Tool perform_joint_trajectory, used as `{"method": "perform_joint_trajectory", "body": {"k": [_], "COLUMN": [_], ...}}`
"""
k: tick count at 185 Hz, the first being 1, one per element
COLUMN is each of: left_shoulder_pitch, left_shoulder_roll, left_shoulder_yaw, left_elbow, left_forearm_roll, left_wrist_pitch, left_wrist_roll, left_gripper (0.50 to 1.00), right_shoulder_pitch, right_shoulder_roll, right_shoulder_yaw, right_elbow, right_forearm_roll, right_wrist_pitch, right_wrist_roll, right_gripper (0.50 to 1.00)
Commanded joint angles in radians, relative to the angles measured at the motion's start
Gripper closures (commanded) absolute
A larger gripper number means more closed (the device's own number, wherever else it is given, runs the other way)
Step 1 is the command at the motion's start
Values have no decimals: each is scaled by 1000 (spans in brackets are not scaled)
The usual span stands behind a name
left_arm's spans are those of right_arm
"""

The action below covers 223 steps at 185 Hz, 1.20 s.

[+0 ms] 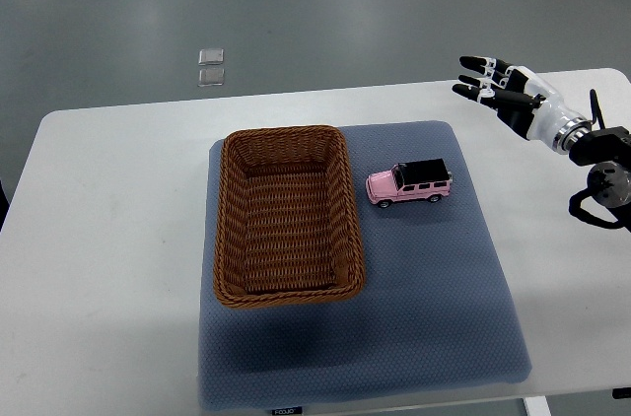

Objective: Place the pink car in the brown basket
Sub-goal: 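Move the right hand toward the pink toy car beside the basket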

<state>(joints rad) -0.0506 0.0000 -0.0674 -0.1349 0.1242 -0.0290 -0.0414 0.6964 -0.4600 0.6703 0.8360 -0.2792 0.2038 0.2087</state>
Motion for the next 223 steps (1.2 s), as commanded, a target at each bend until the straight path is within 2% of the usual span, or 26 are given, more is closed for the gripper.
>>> {"method": "perform_joint_trajectory", "body": {"k": [1,151,223], "left_shoulder_pitch": [0,0,0], "left_shoulder_roll": [0,0,0], "left_shoulder_yaw": [0,0,0], "left_elbow": [0,0,0], "left_forearm_roll": [0,0,0], "left_wrist_pitch": [0,0,0], "left_wrist_roll": [0,0,0], "left_gripper": [500,500,500], "right_shoulder_pitch": [0,2,20], "right_shoulder_roll": [0,35,38], "right_shoulder_yaw": [0,0,-17], "right_elbow": [2,8,12], "right_forearm_roll": [-1,-161,-276], "right_wrist_pitch": [0,3,46], "right_wrist_roll": [0,8,29], "right_gripper": [587,587,587]}}
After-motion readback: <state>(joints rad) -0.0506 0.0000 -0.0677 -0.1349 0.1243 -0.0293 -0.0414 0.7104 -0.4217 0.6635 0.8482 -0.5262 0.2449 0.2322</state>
